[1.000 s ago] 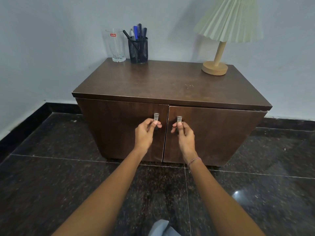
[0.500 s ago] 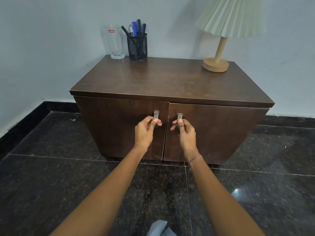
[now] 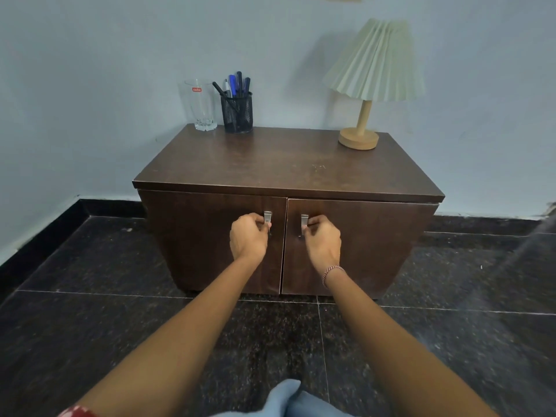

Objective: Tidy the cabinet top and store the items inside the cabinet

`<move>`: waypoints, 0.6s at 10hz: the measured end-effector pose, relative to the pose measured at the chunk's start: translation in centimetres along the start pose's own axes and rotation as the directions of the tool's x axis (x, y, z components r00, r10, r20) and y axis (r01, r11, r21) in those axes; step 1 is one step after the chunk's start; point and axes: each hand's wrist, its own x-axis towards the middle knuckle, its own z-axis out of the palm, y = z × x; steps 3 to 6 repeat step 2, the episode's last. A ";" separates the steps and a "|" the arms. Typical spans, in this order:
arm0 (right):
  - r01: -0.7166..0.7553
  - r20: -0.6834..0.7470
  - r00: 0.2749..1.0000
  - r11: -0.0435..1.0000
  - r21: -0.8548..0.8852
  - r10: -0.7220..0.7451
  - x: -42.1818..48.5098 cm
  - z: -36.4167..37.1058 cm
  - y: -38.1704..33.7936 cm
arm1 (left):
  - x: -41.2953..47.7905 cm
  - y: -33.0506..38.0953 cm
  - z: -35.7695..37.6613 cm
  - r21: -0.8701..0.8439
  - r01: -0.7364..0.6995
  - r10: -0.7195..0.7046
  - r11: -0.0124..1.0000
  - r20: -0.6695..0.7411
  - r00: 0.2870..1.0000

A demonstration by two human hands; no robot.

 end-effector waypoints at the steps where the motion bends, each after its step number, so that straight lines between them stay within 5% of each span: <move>1: 0.060 0.101 0.994 0.988 -0.140 -0.046 -0.5 -1.1 -1.1 | -0.5 1.6 -1.8 0.134 -0.049 0.044 0.990 0.043 0.998; 2: 0.132 0.151 0.983 0.969 -0.210 -0.102 -0.9 -2.3 -2.2 | -1.2 3.0 -3.1 0.191 -0.170 0.155 0.967 0.090 0.984; 6: 0.132 0.151 0.983 0.969 -0.210 -0.102 -0.9 -2.3 -2.2 | -1.2 3.0 -3.1 0.191 -0.170 0.155 0.967 0.090 0.984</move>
